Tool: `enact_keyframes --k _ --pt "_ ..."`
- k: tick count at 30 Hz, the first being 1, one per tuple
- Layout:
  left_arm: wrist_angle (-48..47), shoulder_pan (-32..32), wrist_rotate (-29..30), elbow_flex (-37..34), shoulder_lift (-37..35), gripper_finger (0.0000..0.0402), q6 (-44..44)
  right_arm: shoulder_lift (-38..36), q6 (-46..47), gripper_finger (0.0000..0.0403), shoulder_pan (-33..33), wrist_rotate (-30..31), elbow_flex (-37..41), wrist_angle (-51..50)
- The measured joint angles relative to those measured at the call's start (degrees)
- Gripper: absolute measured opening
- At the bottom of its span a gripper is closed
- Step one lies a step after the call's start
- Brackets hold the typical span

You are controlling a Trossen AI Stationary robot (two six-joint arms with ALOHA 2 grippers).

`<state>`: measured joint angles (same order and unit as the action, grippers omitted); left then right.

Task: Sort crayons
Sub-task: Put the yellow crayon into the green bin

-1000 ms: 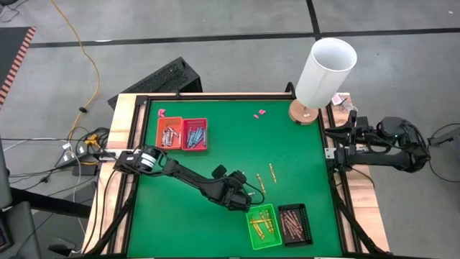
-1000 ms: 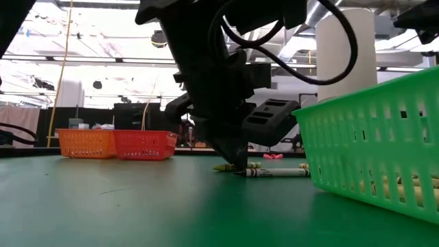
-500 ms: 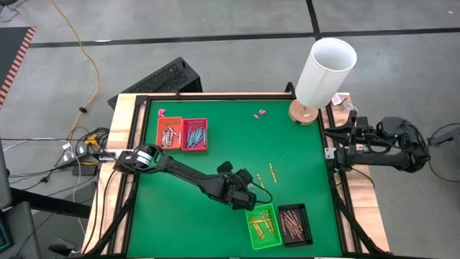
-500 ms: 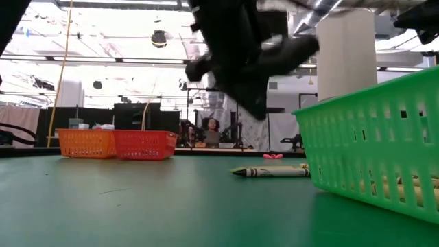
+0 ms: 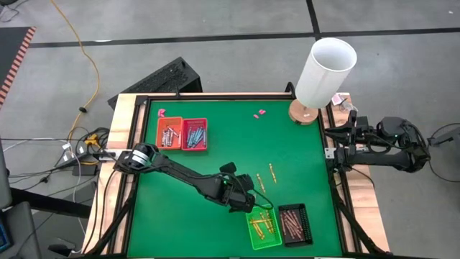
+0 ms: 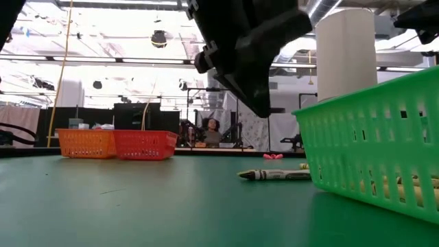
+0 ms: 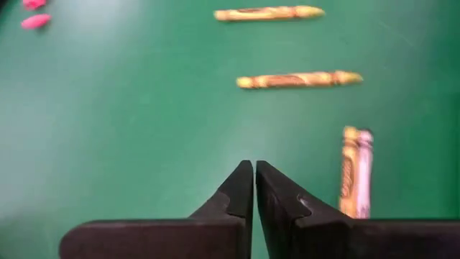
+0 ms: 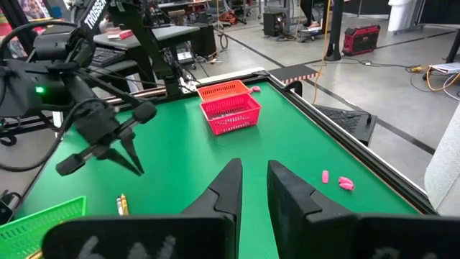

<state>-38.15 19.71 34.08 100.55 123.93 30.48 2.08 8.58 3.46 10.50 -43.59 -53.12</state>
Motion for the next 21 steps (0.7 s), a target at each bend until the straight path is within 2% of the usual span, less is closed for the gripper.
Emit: enact_keyframes --k 3,7,14,17,21 --pt "1.36 0.22 -2.47 -0.63 -0.06 0.0029 -2.67 -0.02 0.02 0.0068 0.00 0.00 0.00 0.00" --pt "1.68 0.53 -6.86 -0.67 -0.17 0.0082 -5.23 -0.01 0.02 0.0068 0.00 0.01 0.00 -0.02" --pt "8.34 0.96 -7.93 -4.92 -0.13 0.0172 -8.77 -0.02 0.02 0.0068 0.00 -0.01 0.00 0.00" --pt "14.85 0.93 -9.47 -8.16 -0.13 0.0190 -8.66 -0.02 0.02 0.0068 -0.01 0.00 0.00 -0.01" --pt "20.84 0.91 -9.88 -11.16 -0.08 0.0193 -8.45 -0.02 0.02 0.0068 0.00 0.01 0.00 -0.02"
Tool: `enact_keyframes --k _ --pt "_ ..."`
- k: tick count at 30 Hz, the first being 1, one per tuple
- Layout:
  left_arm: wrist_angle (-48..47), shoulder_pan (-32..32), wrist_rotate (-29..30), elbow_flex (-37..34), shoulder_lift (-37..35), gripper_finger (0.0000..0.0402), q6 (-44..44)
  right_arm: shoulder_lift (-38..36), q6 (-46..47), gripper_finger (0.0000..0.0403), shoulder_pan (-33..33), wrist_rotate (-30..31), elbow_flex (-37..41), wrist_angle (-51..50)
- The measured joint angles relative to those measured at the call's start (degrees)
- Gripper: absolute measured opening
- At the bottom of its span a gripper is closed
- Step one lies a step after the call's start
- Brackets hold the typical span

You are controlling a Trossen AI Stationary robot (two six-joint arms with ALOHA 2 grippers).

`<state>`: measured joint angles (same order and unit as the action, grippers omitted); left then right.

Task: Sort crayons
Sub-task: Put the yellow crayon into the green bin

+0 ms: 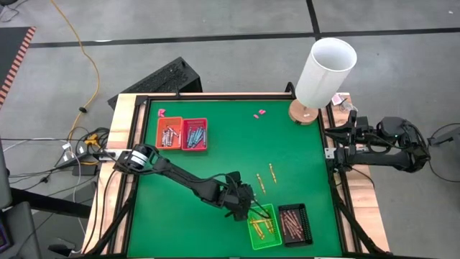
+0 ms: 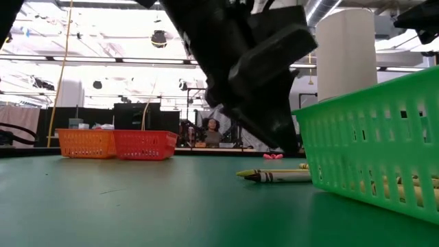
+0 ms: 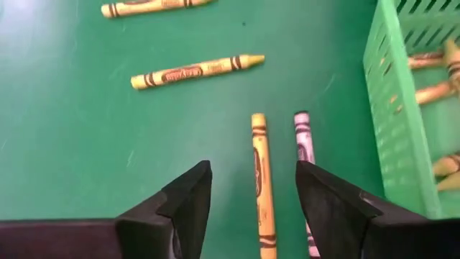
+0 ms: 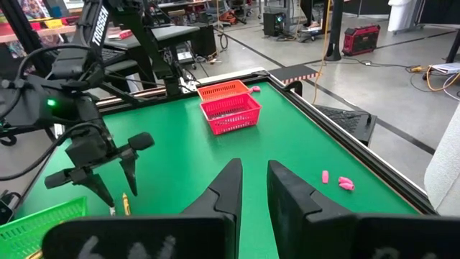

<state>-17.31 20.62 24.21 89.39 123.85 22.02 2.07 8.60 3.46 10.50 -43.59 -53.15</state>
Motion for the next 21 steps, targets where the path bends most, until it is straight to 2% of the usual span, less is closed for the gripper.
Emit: enact_keyframes --k 7,13,17,21 --pt "3.32 0.13 -0.70 -3.04 -0.11 0.0188 -1.38 0.00 0.00 0.0068 -0.02 0.00 0.00 0.00" --pt "6.65 -0.34 -4.40 -6.99 -0.15 0.0184 1.20 0.00 0.00 0.0068 0.00 0.00 0.00 0.00" --pt "5.62 -1.11 -4.55 -7.98 -0.31 0.0151 3.93 0.00 0.00 0.0068 0.00 0.00 0.00 0.00" --pt "3.47 -1.60 -4.39 -7.96 -0.31 0.0088 4.01 0.00 0.00 0.0068 0.00 0.02 0.00 0.00"
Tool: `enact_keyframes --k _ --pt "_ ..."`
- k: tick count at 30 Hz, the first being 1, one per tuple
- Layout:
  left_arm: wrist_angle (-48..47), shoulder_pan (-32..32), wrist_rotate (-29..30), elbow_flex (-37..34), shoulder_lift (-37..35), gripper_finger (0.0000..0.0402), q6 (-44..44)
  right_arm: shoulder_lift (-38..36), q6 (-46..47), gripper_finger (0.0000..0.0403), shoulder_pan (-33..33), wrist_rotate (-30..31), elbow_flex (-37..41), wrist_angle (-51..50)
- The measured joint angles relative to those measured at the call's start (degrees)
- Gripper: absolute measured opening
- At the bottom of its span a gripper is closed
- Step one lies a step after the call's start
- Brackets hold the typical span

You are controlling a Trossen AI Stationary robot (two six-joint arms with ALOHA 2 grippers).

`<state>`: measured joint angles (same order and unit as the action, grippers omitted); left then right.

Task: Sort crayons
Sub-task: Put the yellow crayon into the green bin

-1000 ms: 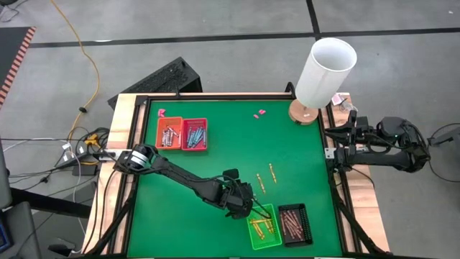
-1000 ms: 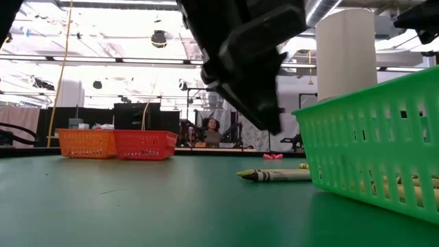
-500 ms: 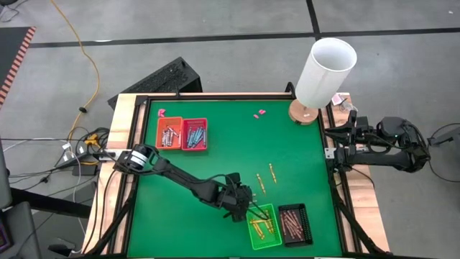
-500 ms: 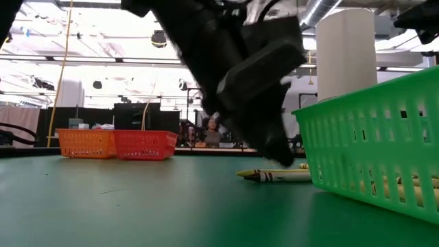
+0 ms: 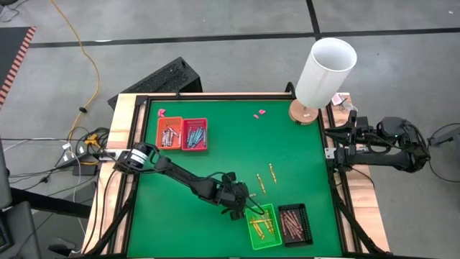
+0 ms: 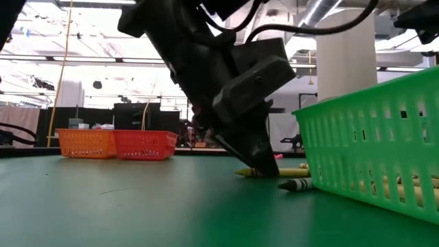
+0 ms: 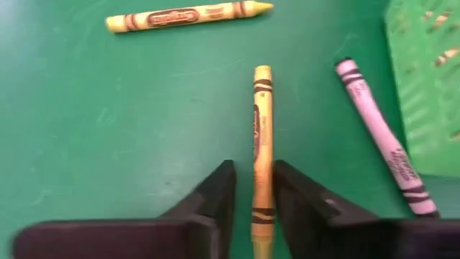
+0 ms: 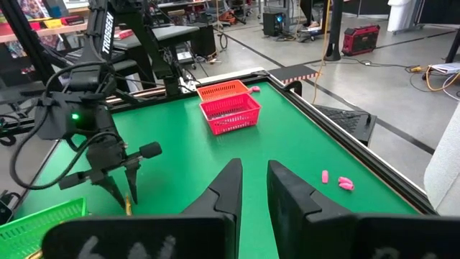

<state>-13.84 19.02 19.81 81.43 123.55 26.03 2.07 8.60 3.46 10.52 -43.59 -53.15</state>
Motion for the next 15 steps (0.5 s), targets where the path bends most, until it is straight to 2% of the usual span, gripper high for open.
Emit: enact_keyframes --k 4,15 --pt "-1.63 -0.65 0.60 0.00 0.00 0.0015 2.58 0.00 0.00 0.0068 0.00 -0.01 0.00 0.00" --pt "-2.70 -0.91 7.88 -0.22 -3.64 0.0002 4.69 0.00 0.00 0.0068 0.00 0.00 0.00 0.00"
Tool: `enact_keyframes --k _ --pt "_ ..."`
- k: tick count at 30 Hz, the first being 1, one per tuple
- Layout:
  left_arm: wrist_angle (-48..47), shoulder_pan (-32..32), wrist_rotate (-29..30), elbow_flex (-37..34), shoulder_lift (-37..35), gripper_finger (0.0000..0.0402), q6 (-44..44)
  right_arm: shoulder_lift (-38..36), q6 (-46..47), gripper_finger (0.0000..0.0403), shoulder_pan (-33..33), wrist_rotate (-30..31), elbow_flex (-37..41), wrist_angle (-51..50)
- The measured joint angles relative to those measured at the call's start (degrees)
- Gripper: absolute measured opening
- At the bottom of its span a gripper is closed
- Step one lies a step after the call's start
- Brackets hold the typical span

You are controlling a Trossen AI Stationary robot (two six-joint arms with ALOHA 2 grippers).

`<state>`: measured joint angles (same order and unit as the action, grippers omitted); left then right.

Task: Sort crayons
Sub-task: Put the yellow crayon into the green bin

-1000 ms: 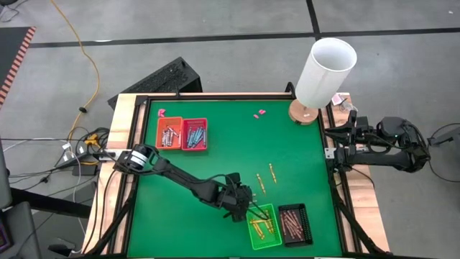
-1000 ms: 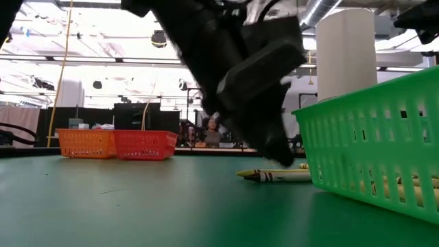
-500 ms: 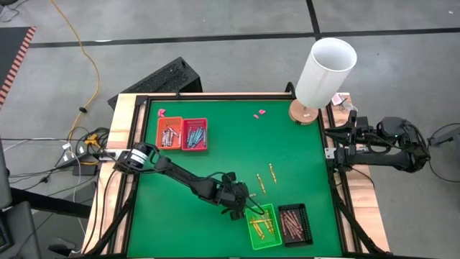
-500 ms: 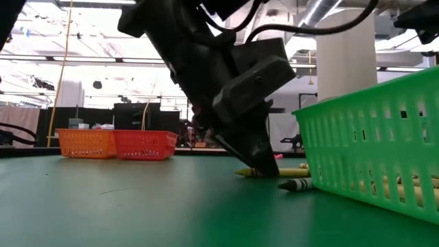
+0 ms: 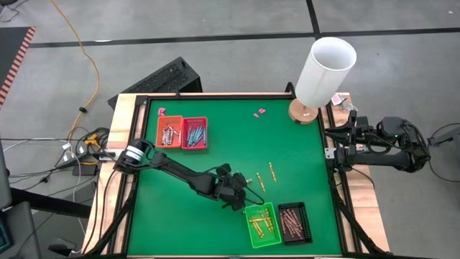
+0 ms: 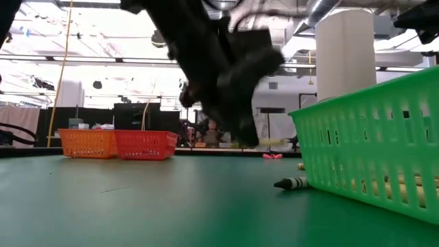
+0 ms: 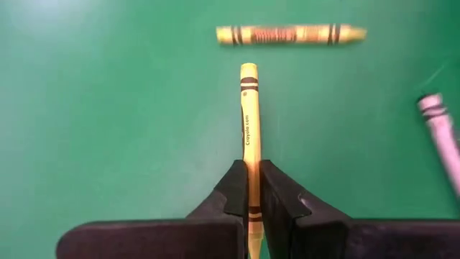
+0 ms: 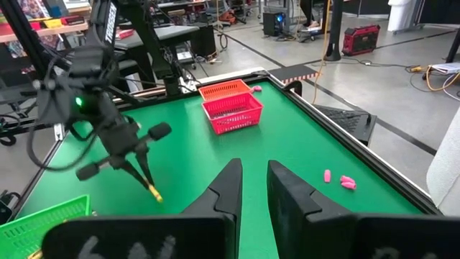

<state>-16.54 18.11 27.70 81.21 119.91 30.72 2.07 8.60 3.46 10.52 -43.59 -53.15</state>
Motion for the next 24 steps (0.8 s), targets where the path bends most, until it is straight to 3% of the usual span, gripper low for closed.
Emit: enact_keyframes --k 6,12,18,24 --pt "0.33 0.15 1.52 0.07 -4.58 0.0001 0.02 0.00 0.02 0.0068 0.00 -0.01 0.00 0.01" --pt "8.42 2.21 1.32 0.09 -7.92 0.0001 -3.70 0.00 0.02 0.0068 0.00 -0.01 0.00 0.02" --pt "23.21 4.96 -4.92 0.11 -8.16 0.0000 -12.19 0.00 0.02 0.0068 0.00 0.00 -0.02 0.02" --pt "27.38 6.47 -9.38 0.11 -8.19 0.0000 -20.21 0.00 0.02 0.0068 0.00 0.00 0.00 0.02"
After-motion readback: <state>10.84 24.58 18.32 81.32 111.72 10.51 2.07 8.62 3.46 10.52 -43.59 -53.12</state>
